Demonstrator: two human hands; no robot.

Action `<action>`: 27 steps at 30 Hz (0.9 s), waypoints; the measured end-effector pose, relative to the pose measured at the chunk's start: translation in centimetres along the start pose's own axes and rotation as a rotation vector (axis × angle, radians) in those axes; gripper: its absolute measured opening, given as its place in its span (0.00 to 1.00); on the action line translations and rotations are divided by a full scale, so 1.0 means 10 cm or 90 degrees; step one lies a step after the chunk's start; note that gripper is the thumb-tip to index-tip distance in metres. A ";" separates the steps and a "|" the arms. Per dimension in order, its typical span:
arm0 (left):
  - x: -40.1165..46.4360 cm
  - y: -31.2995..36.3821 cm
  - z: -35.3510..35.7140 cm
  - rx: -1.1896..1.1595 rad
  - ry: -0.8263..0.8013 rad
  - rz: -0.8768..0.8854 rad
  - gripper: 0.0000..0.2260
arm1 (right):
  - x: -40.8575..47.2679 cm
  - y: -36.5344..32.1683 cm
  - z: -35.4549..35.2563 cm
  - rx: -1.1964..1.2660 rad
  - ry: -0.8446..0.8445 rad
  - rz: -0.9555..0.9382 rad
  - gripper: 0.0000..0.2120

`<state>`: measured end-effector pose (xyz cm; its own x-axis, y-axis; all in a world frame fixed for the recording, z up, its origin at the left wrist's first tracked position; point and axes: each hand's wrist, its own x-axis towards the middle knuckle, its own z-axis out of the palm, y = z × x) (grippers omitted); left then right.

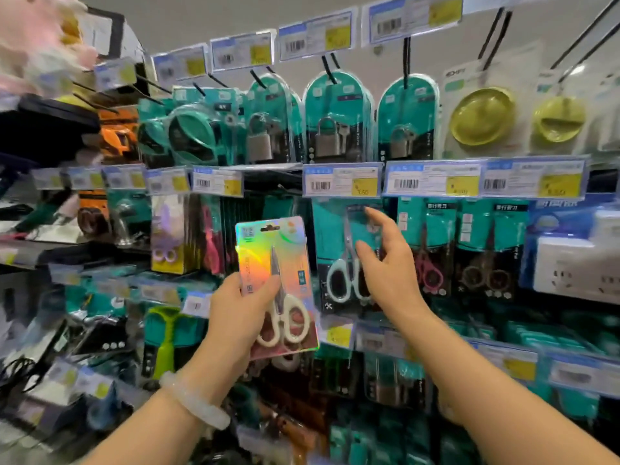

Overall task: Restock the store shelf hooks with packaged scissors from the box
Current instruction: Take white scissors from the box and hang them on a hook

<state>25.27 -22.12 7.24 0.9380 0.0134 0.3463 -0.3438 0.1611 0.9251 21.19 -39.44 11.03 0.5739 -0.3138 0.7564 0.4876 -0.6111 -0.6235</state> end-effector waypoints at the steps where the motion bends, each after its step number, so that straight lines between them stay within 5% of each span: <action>1: 0.05 0.01 0.02 -0.001 -0.014 0.006 0.06 | 0.04 0.00 0.01 0.004 0.018 0.001 0.23; 17: 0.51 -0.10 -0.03 -0.021 -0.174 0.022 0.01 | 0.16 -0.05 0.29 -0.056 0.146 0.103 0.27; 27: 0.53 -0.07 -0.08 -0.047 -0.253 -0.007 0.03 | 0.30 0.00 0.36 -0.350 0.024 0.221 0.21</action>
<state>30.51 -21.39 8.29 0.8466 -0.3693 0.3832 -0.3164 0.2295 0.9204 25.30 -37.80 12.59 0.6092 -0.5788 0.5421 -0.1348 -0.7492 -0.6485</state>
